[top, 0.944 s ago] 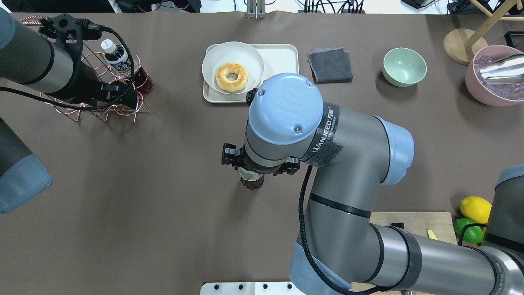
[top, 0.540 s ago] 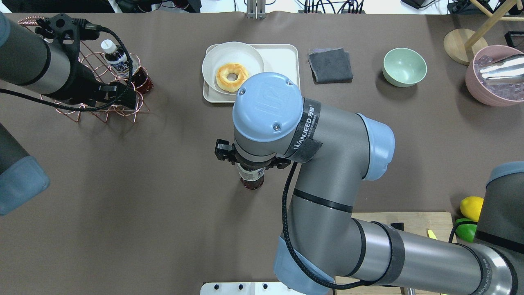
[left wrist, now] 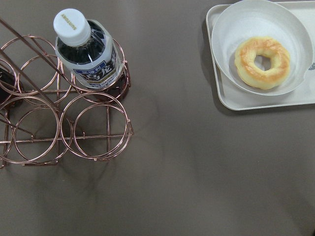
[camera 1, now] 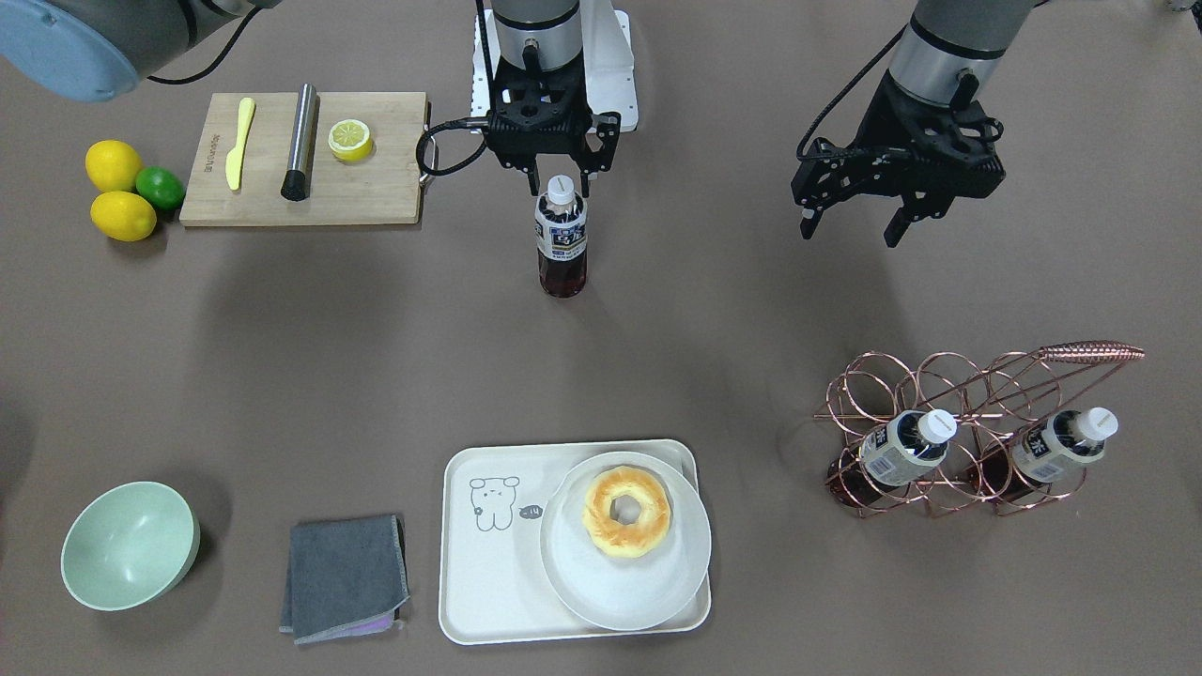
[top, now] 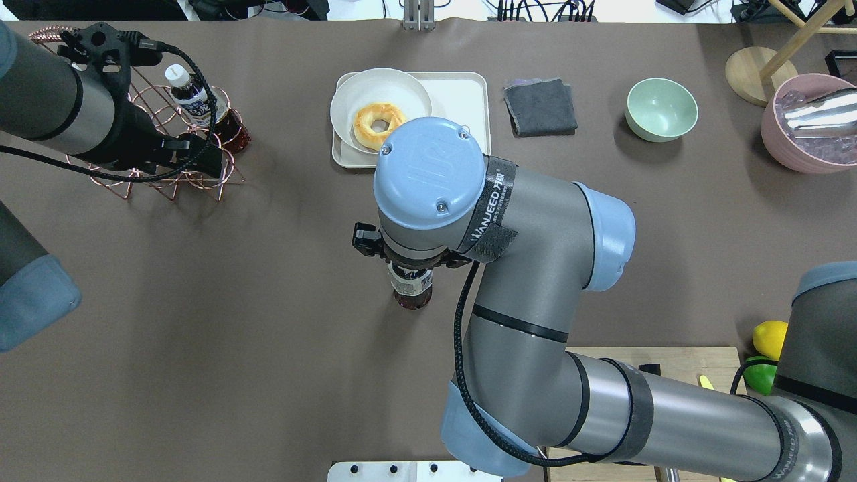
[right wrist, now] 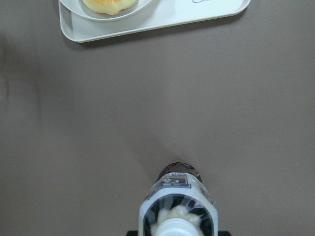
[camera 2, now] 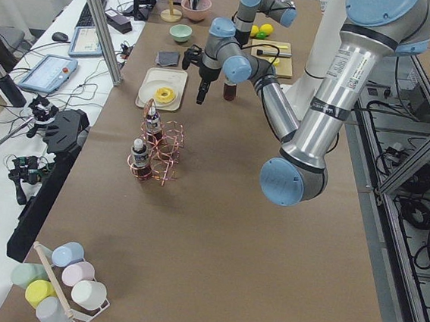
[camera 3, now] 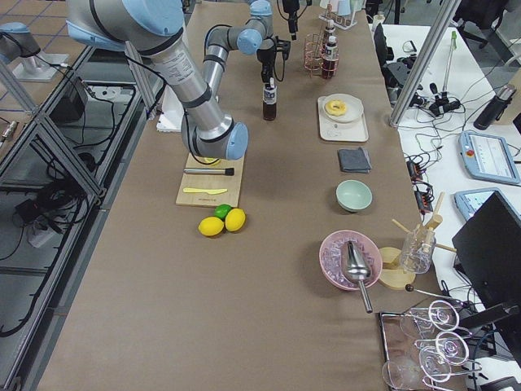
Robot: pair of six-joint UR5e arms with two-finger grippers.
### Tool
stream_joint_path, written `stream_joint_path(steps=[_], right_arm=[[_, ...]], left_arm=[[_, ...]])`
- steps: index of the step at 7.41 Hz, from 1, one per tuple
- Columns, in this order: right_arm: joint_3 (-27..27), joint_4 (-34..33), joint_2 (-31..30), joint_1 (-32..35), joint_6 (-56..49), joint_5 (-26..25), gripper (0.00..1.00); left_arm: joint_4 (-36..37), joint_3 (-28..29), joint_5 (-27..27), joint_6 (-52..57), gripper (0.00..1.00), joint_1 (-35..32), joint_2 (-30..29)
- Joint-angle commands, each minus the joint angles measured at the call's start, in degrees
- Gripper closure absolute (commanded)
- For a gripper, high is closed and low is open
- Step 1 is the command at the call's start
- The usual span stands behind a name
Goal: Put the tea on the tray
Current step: 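Grasp the standing tea bottle with the right gripper, then carry the bottle with the right gripper onto the tray beside the donut bowl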
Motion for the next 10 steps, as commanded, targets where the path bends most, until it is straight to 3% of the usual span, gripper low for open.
stream_joint_path(steps=[1, 2, 4, 6, 8, 10], right_arm=[[-0.32, 0.0, 0.36, 0.2, -0.52, -0.89, 0.94], [-0.41, 0.0, 0.28, 0.46, -0.79, -0.89, 1.0], [-0.67, -0.09, 0.54, 2.65, -3.42, -0.1, 1.0], [-1.2, 0.0, 0.63, 10.27, -8.32, 3.85, 1.0], [-13.96, 1.48, 6.84, 21.07, -19.02, 10.52, 1.0], [-31.34, 12.5, 10.81, 25.41, -23.72, 11.24, 1.0]], left_arm=[[-4.96, 0.51, 0.27, -0.17, 0.04, 0.09, 3.08], [-6.21, 0.6, -0.08, -0.26, 0.04, 0.09, 3.89], [-6.22, 0.6, 0.0, -0.18, 0.04, 0.09, 3.89], [-5.6, -2.72, -0.08, 0.0, 0.04, -0.87, 7.12], [-5.6, -9.39, -0.26, 1.4, 0.04, -1.14, 15.64], [-5.69, -13.1, -0.26, 1.58, 0.04, -1.14, 20.4]])
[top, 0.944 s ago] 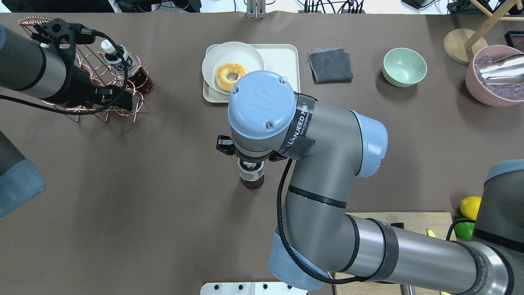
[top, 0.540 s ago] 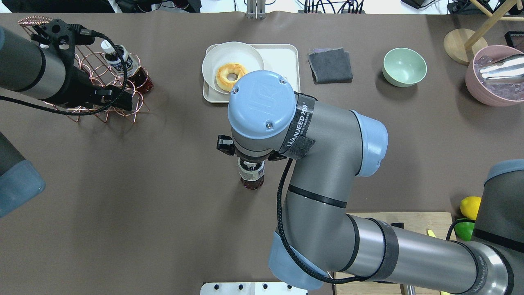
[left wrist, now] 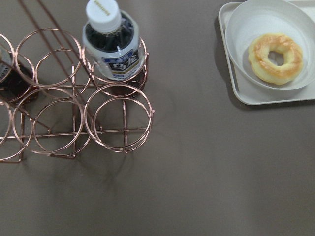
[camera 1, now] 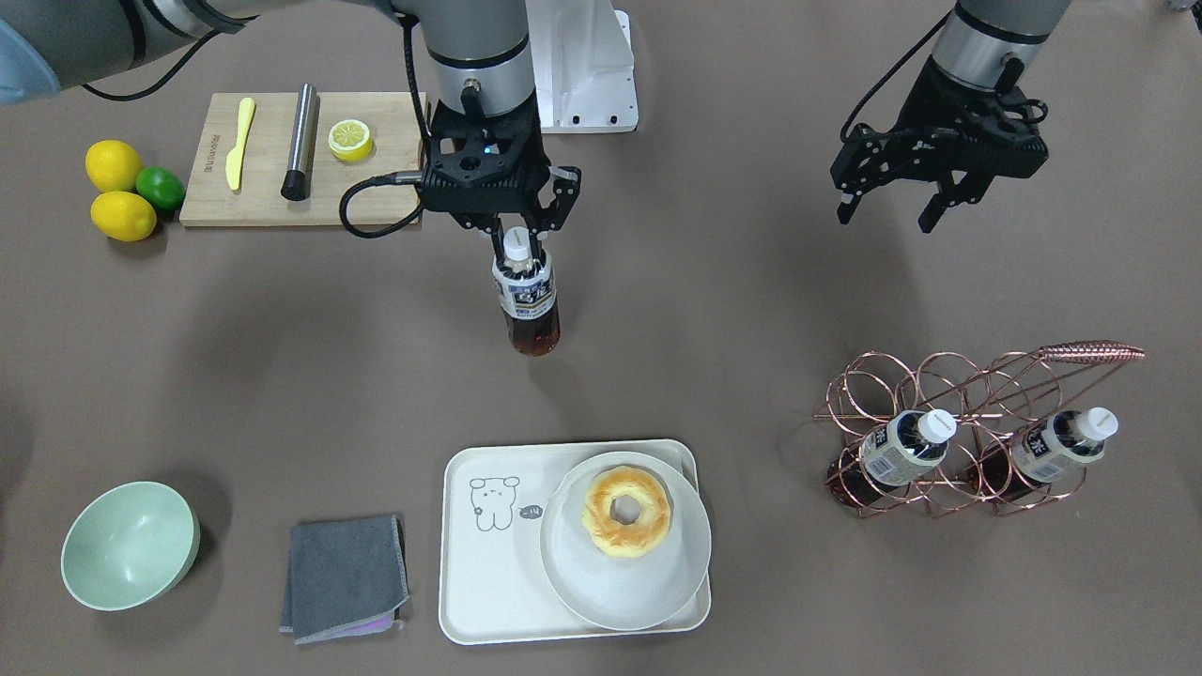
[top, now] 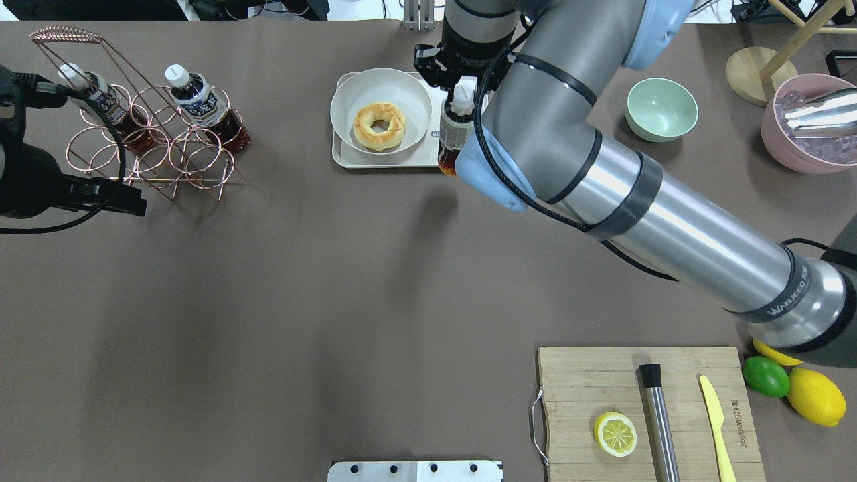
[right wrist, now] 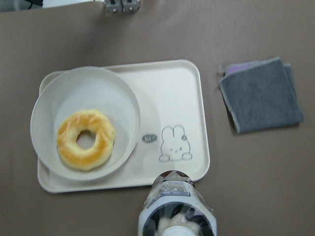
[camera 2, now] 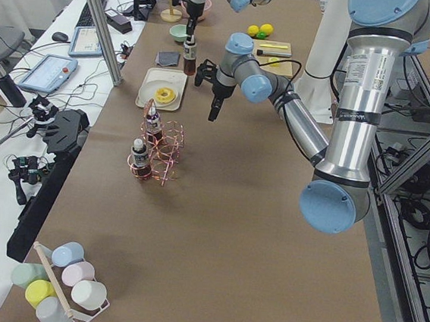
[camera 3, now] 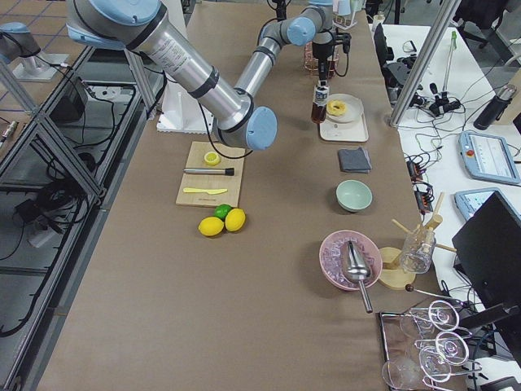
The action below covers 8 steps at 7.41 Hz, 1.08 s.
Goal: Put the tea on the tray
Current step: 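Carry the bottle with the right gripper onto the tray beside the donut bowl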
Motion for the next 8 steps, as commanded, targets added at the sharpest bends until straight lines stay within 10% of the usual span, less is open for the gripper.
stream_joint_path(steps=[1, 8], right_arm=[[-25.19, 12.09, 8.32, 5.56, -6.43, 1.83, 1.0], [-33.2, 18.89, 11.35, 5.4, -6.98, 4.03, 1.0]], left_arm=[[-0.04, -3.81, -0.03, 0.16, 0.04, 0.04, 4.59], [-0.04, -2.94, 0.32, 0.25, 0.04, -0.05, 4.16]])
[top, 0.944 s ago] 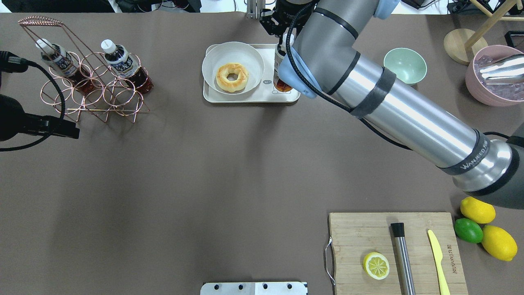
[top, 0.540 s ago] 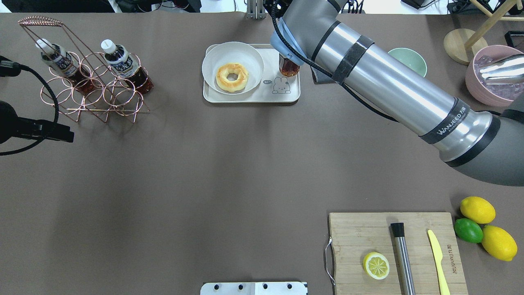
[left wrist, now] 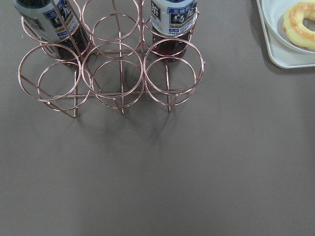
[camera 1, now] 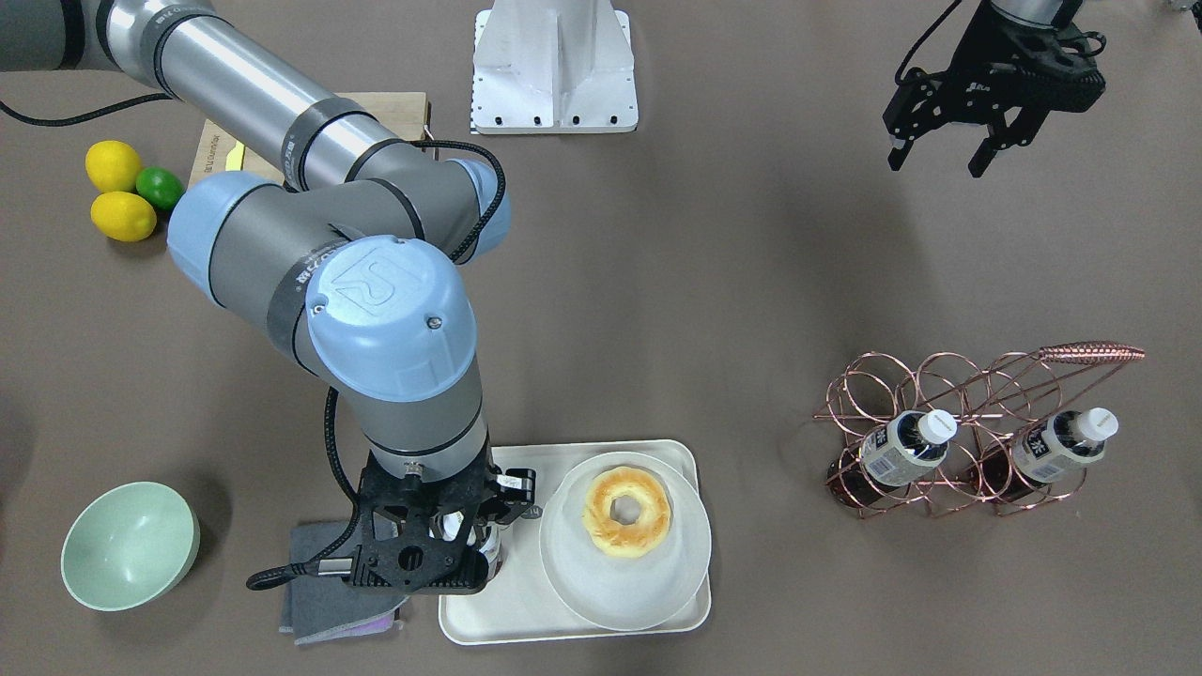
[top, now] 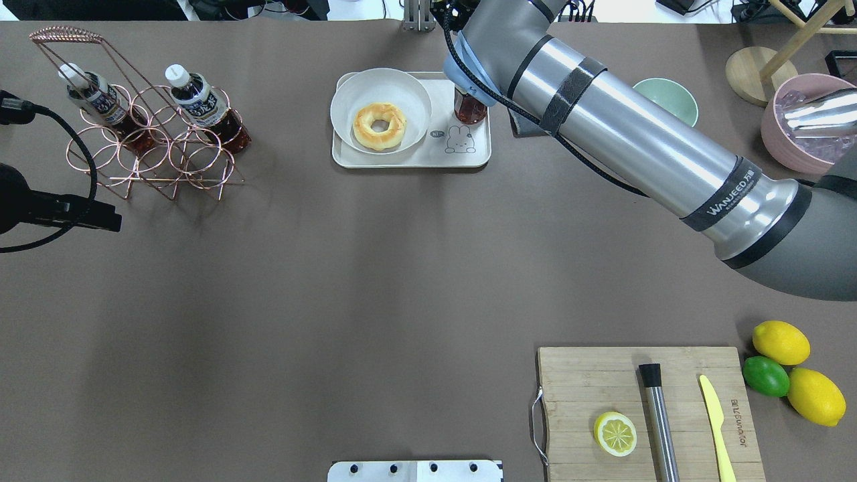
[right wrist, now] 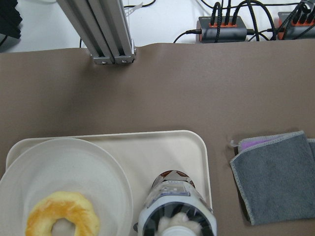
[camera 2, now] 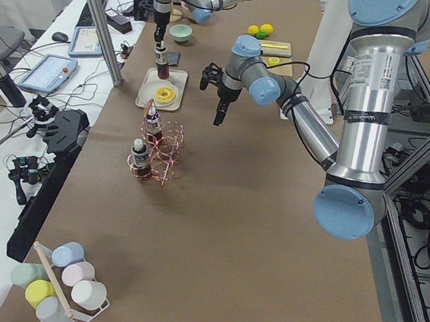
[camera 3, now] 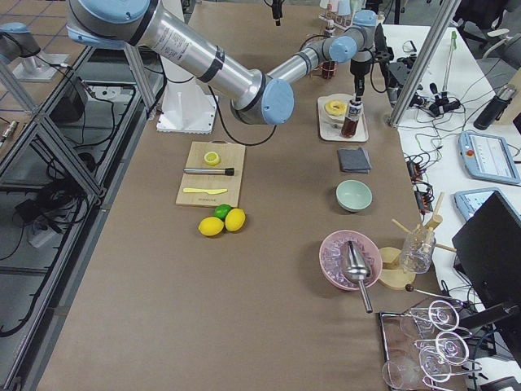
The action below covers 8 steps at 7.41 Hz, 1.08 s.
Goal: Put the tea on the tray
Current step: 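Carry the bottle with the right gripper onto the tray beside the donut bowl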
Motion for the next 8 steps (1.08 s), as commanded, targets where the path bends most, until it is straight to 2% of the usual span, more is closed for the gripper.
stream_joint_path(steps=[1, 2, 3, 4, 5, 6, 7, 8], right_arm=[[-0.34, 0.43, 0.03, -0.52, -0.27, 0.94, 1.0], [-0.34, 0.43, 0.11, -0.53, -0.36, 0.93, 1.0], [-0.34, 0.43, 0.12, -0.7, -0.28, 0.59, 0.19], [-0.25, 0.43, 0.29, -0.88, -0.27, 0.41, 0.0], [0.45, 0.34, 0.38, -0.7, -0.62, 0.84, 0.0], [6.2, -2.01, -2.32, -0.18, -0.63, 3.11, 0.0], [15.3, -6.73, -7.48, 1.83, -2.71, 6.09, 0.0], [27.14, -11.3, -15.88, 3.33, -7.17, 8.03, 0.0]], left_arm=[[0.0, -0.02, 0.13, 0.0, 0.04, -0.11, 0.04], [0.0, -0.02, 0.21, -0.09, 0.04, -0.11, 0.04], [0.0, 0.06, 0.3, 0.0, 0.04, -0.11, 0.04], [0.0, 0.07, 0.22, 0.0, 0.04, -0.11, 0.04], [0.17, -0.02, -0.05, -0.09, 0.04, -0.11, -0.13], [0.61, -0.02, -0.14, 0.0, 0.04, -0.98, 0.04], [4.18, -0.2, -0.4, 1.83, 0.05, -3.42, -0.31], [11.09, -0.28, -2.66, 9.42, 0.05, -5.36, -3.27]])
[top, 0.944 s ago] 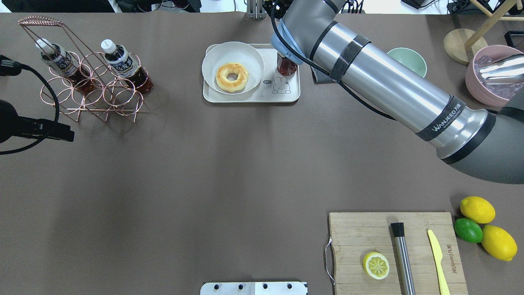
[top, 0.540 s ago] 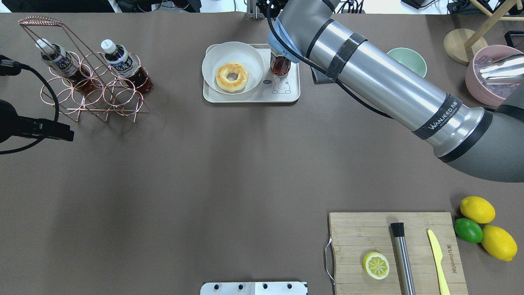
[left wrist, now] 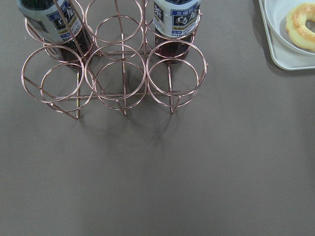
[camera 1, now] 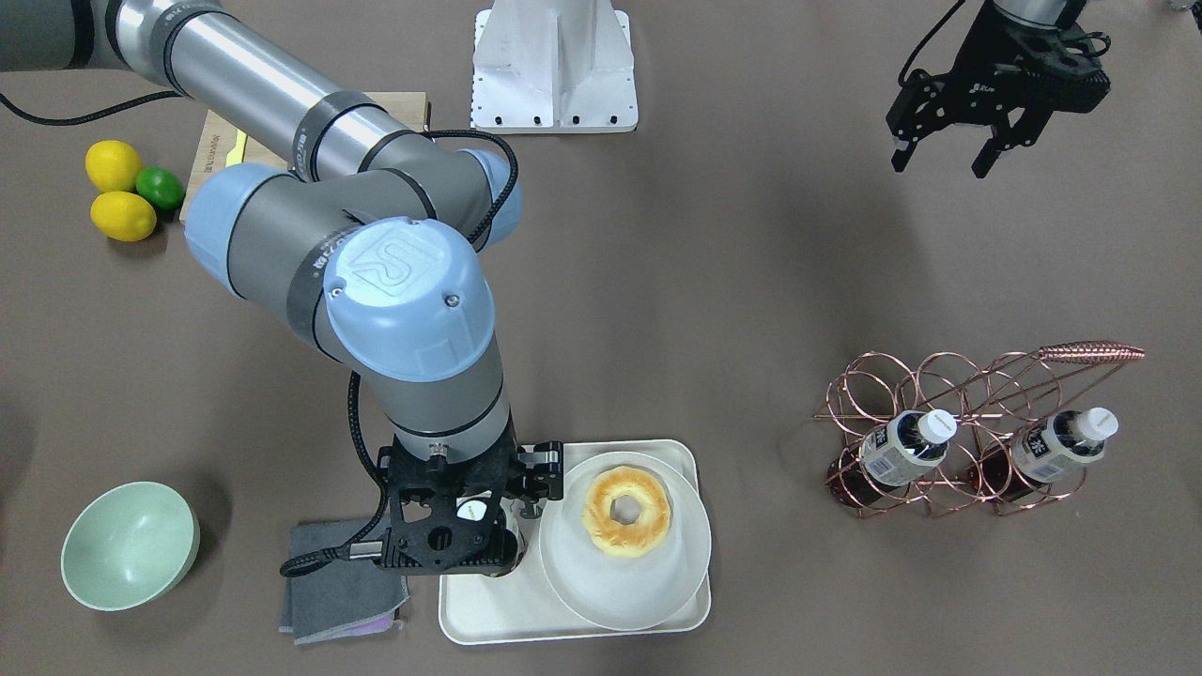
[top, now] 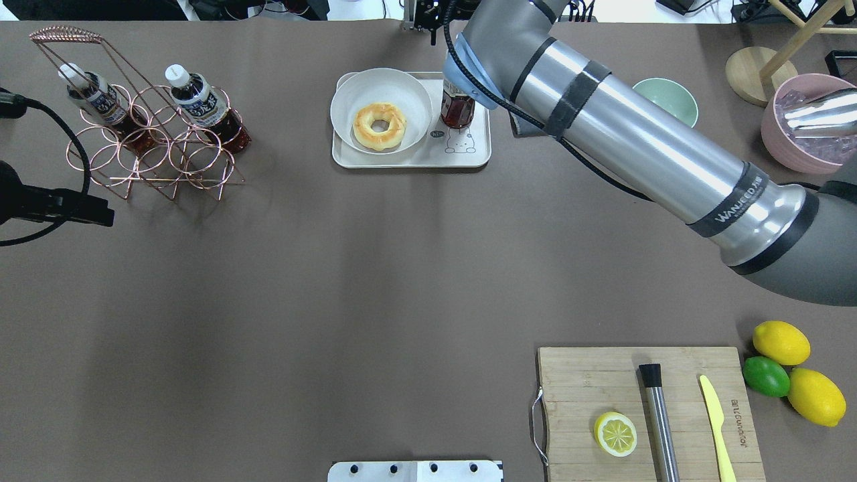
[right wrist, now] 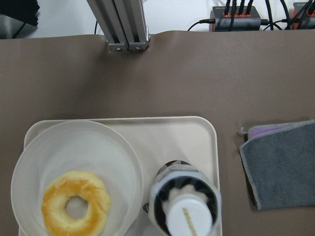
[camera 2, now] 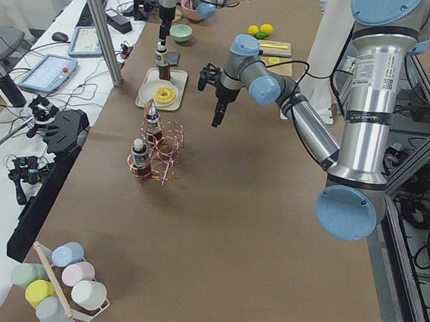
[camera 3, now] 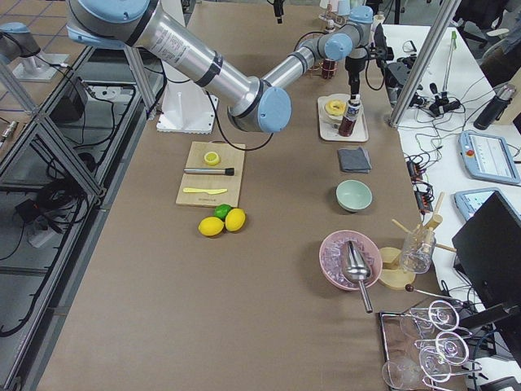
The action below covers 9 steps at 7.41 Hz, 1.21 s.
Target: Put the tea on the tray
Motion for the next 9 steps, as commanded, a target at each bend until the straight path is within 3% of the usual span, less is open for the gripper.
stream_joint_path(steps=[1, 3, 5, 6, 8, 9], right_arm=[[28.79, -10.97, -20.76, 4.82, -10.04, 5.5, 0.0], [43.53, -15.03, -38.69, 11.75, -24.08, 8.49, 0.0], [43.86, -15.05, -49.81, 19.74, -43.54, 11.03, 0.0], [43.76, -14.52, -54.99, 23.53, -51.49, 11.83, 0.0], [43.33, -14.52, -58.98, 29.08, -57.54, 11.58, 0.0], [43.32, -14.43, -59.78, 29.37, -57.63, 11.14, 0.0]], left_arm=[[13.95, -0.17, -2.84, 14.35, 0.04, -8.5, -4.34], [14.01, 0.18, -6.42, 22.03, 0.04, -14.15, -0.78], [12.78, 0.71, -14.24, 32.89, 0.04, -22.41, 5.27], [8.86, 3.76, -14.44, 39.31, 0.04, -25.49, 8.71], [-3.95, 14.28, -14.53, 46.55, 0.03, -28.58, 12.24], [-5.32, 16.51, -14.62, 47.36, 0.03, -29.55, 12.78]])
